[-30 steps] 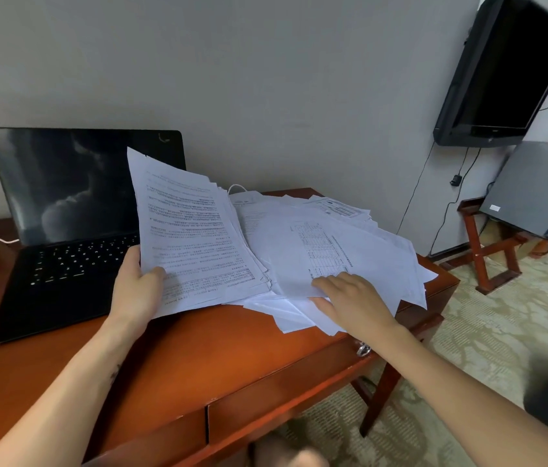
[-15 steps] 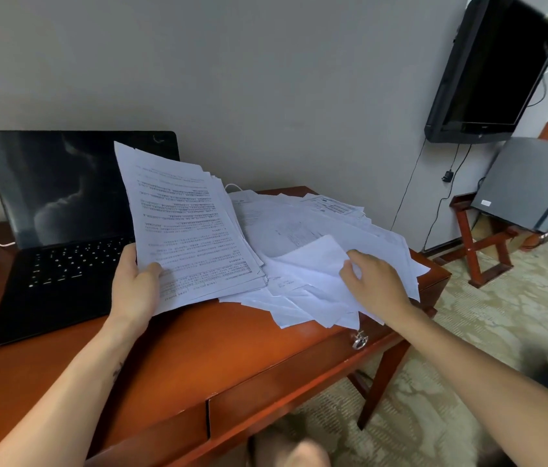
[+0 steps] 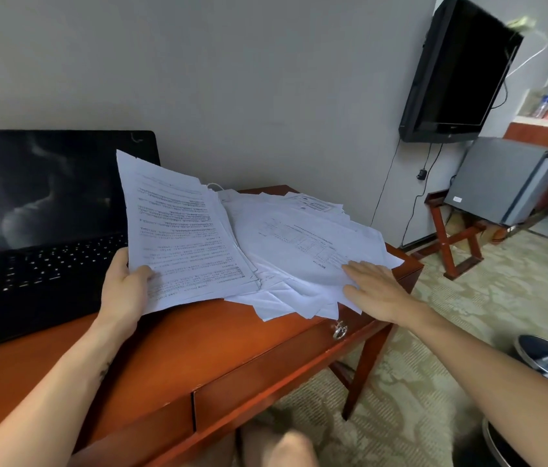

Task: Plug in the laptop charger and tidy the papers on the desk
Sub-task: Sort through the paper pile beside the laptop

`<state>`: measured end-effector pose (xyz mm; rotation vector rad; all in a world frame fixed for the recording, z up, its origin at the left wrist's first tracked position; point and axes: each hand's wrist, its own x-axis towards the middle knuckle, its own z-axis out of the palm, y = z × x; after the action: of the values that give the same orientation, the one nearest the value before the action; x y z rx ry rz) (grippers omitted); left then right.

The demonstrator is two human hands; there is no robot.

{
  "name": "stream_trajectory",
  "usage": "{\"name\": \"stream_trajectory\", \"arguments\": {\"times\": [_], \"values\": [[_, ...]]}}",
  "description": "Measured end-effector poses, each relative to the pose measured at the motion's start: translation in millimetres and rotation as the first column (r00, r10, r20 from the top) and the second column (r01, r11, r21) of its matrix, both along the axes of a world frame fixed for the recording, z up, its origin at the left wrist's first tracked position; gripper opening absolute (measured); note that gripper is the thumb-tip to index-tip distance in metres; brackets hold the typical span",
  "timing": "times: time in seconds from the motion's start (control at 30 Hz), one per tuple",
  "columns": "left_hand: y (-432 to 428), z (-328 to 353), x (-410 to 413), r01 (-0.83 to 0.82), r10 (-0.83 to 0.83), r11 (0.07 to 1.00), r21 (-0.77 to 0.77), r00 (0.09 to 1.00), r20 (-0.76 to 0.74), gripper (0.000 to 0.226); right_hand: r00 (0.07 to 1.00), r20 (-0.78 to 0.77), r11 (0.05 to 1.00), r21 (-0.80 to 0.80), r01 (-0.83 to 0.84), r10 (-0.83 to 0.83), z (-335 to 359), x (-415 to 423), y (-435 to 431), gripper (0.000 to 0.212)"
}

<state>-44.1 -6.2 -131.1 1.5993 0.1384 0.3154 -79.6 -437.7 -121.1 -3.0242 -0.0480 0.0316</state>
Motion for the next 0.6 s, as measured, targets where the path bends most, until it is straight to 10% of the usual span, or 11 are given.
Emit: {"name": "stream_trajectory", "arguments": {"times": [0.13, 0.6], "values": [[-0.8, 0.9, 0.7, 0.003, -0.003, 1.0, 0.011, 1.0, 0.013, 0.033, 0.986, -0.15, 0.974, 0.221, -0.041, 0.076, 4.3, -6.2, 27.6, 0.078], [-1.9, 1.4, -1.4, 0.016, -0.016, 1.0, 0.007, 1.0, -0.009, 0.035, 0.998, -0.025, 0.998, -0.009, -0.055, 0.054, 14.3, 3.6, 14.2, 0.053]]}}
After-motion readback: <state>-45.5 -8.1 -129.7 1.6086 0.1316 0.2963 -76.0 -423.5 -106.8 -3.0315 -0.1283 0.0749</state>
